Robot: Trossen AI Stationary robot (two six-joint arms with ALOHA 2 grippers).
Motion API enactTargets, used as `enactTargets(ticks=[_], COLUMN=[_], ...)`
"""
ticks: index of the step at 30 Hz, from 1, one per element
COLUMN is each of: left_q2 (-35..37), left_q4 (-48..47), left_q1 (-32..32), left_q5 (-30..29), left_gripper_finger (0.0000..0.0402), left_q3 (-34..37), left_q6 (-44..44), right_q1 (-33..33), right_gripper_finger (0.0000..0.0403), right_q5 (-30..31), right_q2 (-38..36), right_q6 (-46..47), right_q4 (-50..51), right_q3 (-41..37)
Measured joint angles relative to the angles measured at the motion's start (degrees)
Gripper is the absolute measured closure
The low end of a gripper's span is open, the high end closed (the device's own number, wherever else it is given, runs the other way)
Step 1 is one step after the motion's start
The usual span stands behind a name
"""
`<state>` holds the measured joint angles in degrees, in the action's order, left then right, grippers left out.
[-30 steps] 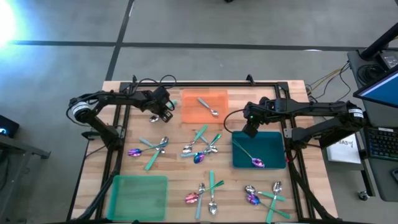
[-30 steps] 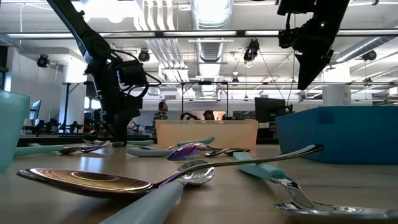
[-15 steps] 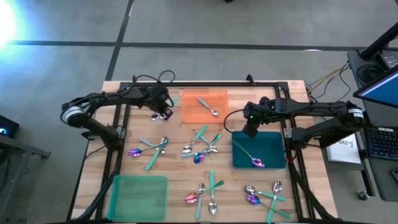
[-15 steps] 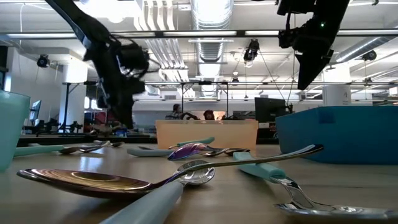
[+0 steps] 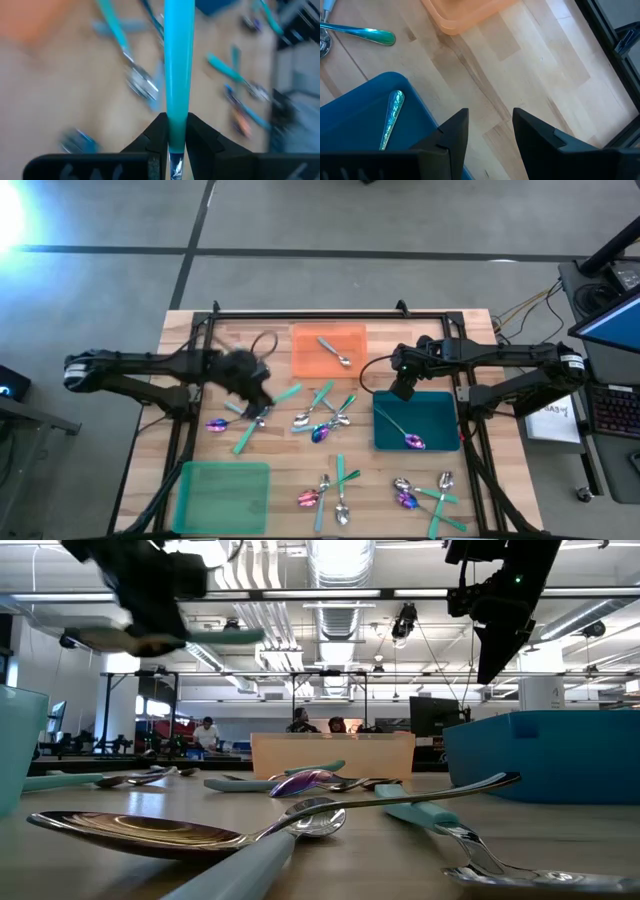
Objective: Sort silverware by color (type)
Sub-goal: Put the green spoon into the green bin
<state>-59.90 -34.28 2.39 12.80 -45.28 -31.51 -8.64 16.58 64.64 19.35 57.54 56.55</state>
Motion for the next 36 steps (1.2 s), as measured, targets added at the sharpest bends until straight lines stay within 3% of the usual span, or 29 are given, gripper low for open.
enactTargets(ticks=[6,15,21,30,36], left_q2=[3.93,2.51,-0.38,-5.79,-9.49], left_q4=[-7.93,-8.26,-8.14,-1.90,-1.37], left_q1=[-17.30,-37.77,-41.64,-41.76,-41.74], left_q5=[0.27,0.89,2.00,10.82,11.42], left_gripper_finger=[0.0365,0.0364,0.0364,0.0362,0.0327], left_q3=[0.02,0.02,0.02,0.02,0.02], left_q6=[-17.02,-38.62,-44.94,-47.26,-47.66], right_q1=[-0.02,-0.02,-0.02,-0.02,0.00], right_gripper_finger=[0.0257,0.0257,0.0257,0.0257,0.0257], right_q5=[0.00,0.03,0.00,-0.07,-0.24], right_q2=[0.00,0.00,0.00,0.01,0.01], right_q6=[-0.09,0.08,0.35,0.34,0.15], right_q4=[-0.04,-1.44,-1.60,-1.39,-0.99], right_q3=[0.00,0.00,0.00,0.00,0.00])
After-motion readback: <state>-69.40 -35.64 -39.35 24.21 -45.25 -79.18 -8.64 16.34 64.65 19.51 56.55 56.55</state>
